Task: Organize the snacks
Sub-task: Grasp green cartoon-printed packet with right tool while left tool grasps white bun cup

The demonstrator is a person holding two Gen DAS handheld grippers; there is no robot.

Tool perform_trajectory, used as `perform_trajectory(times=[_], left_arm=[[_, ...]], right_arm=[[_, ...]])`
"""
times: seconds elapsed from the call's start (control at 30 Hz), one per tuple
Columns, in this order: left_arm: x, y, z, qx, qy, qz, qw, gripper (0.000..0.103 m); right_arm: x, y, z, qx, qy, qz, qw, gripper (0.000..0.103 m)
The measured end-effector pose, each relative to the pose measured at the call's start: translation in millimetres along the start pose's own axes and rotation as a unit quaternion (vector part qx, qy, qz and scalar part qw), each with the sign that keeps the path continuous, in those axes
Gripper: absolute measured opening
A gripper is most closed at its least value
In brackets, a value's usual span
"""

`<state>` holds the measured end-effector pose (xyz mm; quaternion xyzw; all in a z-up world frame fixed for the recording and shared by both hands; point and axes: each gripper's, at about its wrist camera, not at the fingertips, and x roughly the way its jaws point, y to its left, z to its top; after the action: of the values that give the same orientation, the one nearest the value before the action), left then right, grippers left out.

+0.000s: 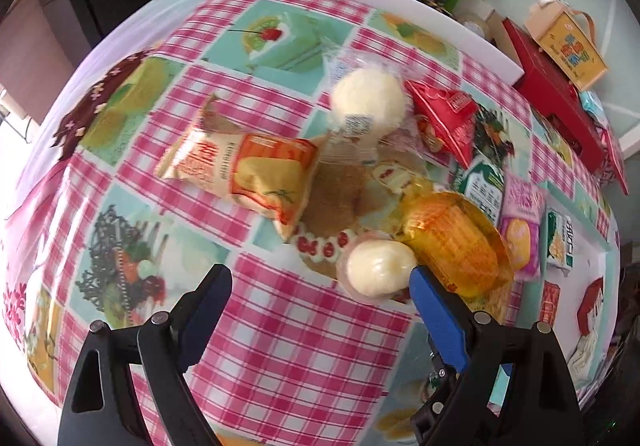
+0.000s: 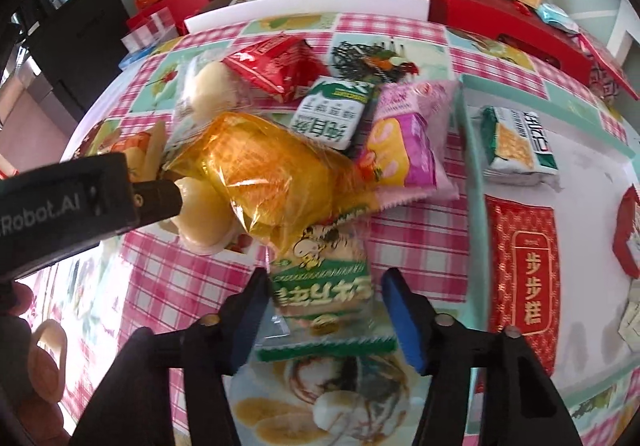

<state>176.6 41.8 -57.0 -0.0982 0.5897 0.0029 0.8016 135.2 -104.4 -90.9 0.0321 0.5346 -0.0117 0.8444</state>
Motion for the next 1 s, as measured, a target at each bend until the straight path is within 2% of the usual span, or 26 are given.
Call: perform_trajectory(times=[0.2, 0.4, 0.47, 0.67, 0.73, 0.8, 1.0], left_arm=[[14.2, -21.6, 1.3, 0.036, 0.012, 0.005, 0.9993, 0.091], [38.5, -44.1, 6.7, 0.059, 0.030, 0.026, 0.9975, 0.089], [43.7, -51.2, 3.7, 0.072, 0.030, 0.044, 0.9960, 0.088], [48.7, -72.6, 3.3, 0.103, 0.020, 0.054, 0.9930, 0.071], [47.3, -80.9, 0.2, 0.116, 0.014, 0.048, 0.9920, 0.056], [48.3, -90.2, -3.6, 0.125, 0.011, 0.041, 0.9912, 0.048], [48.6, -99.4, -4.8, 0.125, 0.008, 0.032, 0.9916, 0.046]], right_arm=[[-2.3, -10.8, 0.2, 0.009, 0.004, -0.007, 1.000, 0.056], [-1.8, -13.0, 0.5, 0.009, 0.006, -0.009, 1.000, 0.056], [-2.1, -12.7, -1.1, 0.008, 0.007, -0.010, 1.000, 0.056], [-0.5, -11.8, -1.3, 0.006, 0.008, -0.012, 1.000, 0.056], [0.0, -11.6, -1.7, 0.006, 0.008, -0.013, 1.000, 0.056], [0.6, -11.5, -1.8, 0.006, 0.009, -0.013, 1.000, 0.056], [0.9, -11.4, -1.8, 0.006, 0.009, -0.012, 1.000, 0.056]])
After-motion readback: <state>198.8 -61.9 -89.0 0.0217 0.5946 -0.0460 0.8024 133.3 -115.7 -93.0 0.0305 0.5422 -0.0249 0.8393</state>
